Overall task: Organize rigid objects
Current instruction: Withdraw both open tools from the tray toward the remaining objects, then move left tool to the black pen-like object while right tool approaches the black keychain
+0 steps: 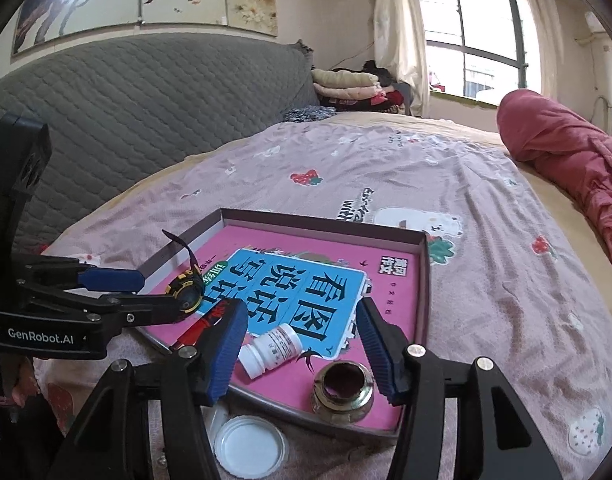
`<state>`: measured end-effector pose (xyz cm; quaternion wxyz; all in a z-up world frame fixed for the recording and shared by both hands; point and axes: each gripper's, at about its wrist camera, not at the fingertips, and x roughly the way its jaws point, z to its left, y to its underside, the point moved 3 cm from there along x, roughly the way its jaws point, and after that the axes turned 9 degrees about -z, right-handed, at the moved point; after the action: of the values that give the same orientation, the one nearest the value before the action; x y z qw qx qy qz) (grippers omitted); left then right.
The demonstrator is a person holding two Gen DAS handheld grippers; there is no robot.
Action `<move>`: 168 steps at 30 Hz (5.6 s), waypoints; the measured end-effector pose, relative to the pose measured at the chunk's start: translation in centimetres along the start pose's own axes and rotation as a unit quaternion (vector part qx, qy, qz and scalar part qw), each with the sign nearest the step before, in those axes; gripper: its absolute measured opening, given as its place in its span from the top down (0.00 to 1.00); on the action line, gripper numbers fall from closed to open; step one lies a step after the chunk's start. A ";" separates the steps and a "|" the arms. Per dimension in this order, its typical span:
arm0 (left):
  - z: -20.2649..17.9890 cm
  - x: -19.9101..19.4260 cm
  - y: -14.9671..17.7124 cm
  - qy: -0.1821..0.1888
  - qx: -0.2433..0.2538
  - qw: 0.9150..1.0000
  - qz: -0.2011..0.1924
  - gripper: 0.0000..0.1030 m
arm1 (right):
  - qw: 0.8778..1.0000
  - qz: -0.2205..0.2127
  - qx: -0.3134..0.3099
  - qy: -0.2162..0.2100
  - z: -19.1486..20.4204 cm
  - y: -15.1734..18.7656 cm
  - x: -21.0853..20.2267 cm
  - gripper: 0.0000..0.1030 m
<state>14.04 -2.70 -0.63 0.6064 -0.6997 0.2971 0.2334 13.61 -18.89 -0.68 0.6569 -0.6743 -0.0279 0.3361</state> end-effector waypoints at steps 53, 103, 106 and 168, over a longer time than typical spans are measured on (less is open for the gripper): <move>2.9 -7.6 2.2 -0.012 -0.022 0.999 -0.024 0.28 | 1.000 -0.005 -0.001 0.028 3.1 1.4 -7.9 0.45; 2.1 -6.4 7.4 -0.015 0.016 0.999 0.044 0.28 | 0.996 0.084 -0.029 -0.017 7.7 5.4 -7.5 0.45; 2.3 -5.8 7.8 -0.014 0.014 0.998 0.051 0.28 | 0.995 0.098 -0.026 -0.022 7.8 6.0 -7.0 0.45; 1.6 1.5 9.2 -0.014 0.065 0.994 0.086 0.52 | 0.983 0.167 0.011 -0.076 7.6 9.3 -1.9 0.74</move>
<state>8.70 -2.17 -8.43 0.6324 -0.6272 0.3623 0.2745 4.67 -14.47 -7.64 0.5950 -0.6346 0.0390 0.4917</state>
